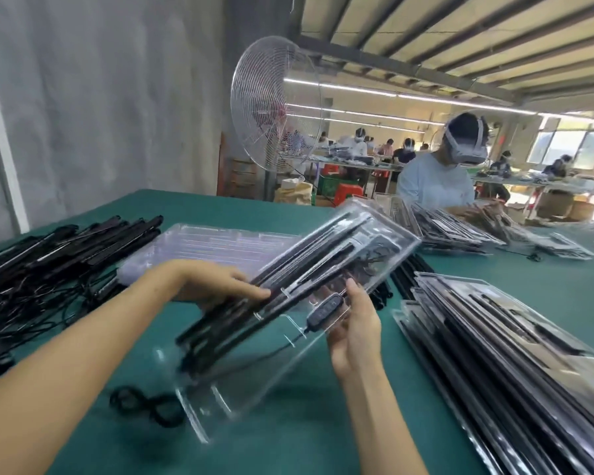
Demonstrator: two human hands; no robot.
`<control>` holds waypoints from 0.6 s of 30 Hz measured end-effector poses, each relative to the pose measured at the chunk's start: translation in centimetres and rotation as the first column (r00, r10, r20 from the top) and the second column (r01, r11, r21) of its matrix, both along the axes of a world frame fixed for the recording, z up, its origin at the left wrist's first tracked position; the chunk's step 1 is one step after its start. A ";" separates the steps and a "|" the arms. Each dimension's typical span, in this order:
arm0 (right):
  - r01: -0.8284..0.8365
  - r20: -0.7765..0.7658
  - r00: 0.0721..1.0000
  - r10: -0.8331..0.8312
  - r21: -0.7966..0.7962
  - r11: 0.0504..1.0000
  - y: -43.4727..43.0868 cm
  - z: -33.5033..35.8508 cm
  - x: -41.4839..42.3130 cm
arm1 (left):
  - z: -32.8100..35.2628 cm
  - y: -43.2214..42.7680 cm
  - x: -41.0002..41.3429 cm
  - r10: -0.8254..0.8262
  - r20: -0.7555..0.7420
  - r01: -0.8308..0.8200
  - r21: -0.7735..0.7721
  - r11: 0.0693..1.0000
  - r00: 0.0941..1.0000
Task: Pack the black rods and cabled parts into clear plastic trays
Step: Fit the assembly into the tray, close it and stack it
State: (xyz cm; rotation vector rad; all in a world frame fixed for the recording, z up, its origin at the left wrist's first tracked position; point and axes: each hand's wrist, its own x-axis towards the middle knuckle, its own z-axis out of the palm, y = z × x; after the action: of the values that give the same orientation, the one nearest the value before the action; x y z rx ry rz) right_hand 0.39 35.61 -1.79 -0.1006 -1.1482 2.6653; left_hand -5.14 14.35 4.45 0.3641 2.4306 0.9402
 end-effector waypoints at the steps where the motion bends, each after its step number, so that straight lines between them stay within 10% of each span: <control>1: -0.016 0.034 0.999 0.016 0.001 1.000 0.3 0.0 -0.1 | -0.7 0.1 0.3 -0.031 0.120 0.021 0.085 0.996 0.992; 7: -0.329 -0.085 0.943 0.321 -0.366 0.870 1.6 0.3 -0.2 | -5.3 2.2 2.1 -0.061 0.473 -0.318 0.676 0.664 0.879; 18: -0.269 0.055 0.946 0.319 -0.413 0.870 0.6 -3.7 -1.4 | 2.8 11.1 6.3 -0.184 0.434 -0.435 0.900 0.034 0.882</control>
State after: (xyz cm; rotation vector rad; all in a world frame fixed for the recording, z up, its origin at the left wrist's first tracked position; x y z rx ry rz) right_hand -0.96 36.23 -5.53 -0.1727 -0.6674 3.1779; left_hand 1.12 25.49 7.20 0.2871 0.8933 2.4660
